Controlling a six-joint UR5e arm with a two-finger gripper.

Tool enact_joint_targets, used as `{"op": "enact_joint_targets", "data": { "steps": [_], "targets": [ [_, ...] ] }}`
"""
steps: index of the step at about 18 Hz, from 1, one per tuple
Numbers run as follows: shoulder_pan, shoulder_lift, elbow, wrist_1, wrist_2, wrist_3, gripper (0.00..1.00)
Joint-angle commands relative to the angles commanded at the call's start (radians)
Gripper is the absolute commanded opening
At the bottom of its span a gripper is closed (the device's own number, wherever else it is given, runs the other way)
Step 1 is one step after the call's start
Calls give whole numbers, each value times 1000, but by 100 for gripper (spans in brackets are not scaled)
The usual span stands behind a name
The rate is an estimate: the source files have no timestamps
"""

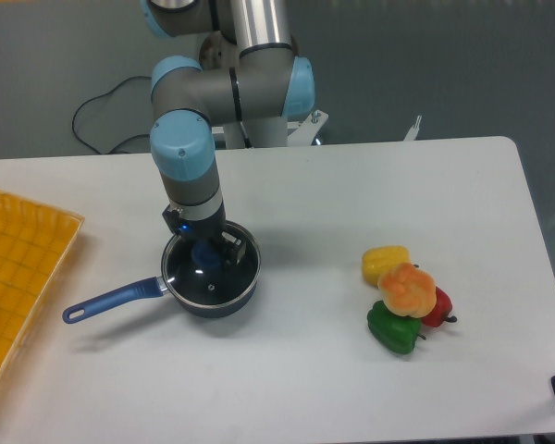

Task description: Open the lid

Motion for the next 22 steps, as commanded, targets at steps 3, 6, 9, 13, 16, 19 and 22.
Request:
{"op": "enact_joint_targets", "data": {
  "steps": [3,6,9,13,16,19,22],
  "targets": [
    [23,5,24,-32,0,11,52],
    [54,5,66,-106,0,34,52],
    [89,6,94,-161,0,63,52],
    [136,17,107,-198,-5,121,52],
    [166,18,121,-198,-8,156,52],
    [196,17,141,-215,-11,192,52],
    [227,15,160,-253,-9,242,52]
  ]
}}
